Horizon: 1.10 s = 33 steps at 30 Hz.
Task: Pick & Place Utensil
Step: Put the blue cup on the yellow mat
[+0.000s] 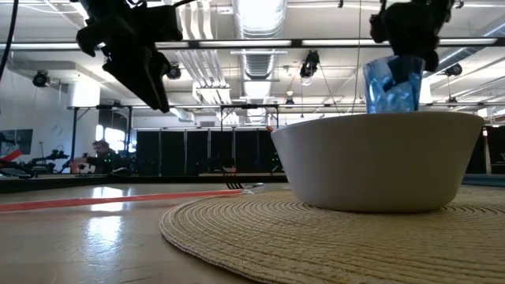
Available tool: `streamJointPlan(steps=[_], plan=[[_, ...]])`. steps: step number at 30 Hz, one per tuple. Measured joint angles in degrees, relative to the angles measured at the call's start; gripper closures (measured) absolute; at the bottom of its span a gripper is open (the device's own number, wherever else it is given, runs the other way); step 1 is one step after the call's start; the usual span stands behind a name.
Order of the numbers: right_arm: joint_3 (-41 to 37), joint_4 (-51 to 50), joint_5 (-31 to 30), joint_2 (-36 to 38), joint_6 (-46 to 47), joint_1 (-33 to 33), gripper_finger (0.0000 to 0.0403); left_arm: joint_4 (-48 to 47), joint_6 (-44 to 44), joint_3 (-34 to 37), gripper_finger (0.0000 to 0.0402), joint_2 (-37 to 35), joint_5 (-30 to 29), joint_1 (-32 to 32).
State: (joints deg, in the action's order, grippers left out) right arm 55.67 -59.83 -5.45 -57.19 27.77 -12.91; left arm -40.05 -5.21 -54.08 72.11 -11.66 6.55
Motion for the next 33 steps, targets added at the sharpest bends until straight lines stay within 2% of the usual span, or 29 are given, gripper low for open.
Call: streamJointPlan(steps=[8, 16, 24, 33], plan=[[-6.77, 0.02, 0.79, 5.78, 4.02, 0.00, 0.0390, 1.43, 0.02, 0.00, 0.0219, -0.01, 0.00, 0.00], [-11.62, -0.23, 4.54, 6.79, 8.15, 2.30, 0.0390, 1.53, 0.04, 0.00, 0.0219, -0.01, 0.12, 0.00], [-12.35, 0.31, 3.54, 6.01, 13.80, 12.51, 0.0390, 1.53, 0.04, 0.00, 0.0219, -0.01, 0.17, 0.00], [-12.73, 0.35, -5.59, 5.18, 24.84, 28.05, 0.0390, 1.66, 0.04, 0.00, 0.0219, -0.01, 0.18, 0.00]])
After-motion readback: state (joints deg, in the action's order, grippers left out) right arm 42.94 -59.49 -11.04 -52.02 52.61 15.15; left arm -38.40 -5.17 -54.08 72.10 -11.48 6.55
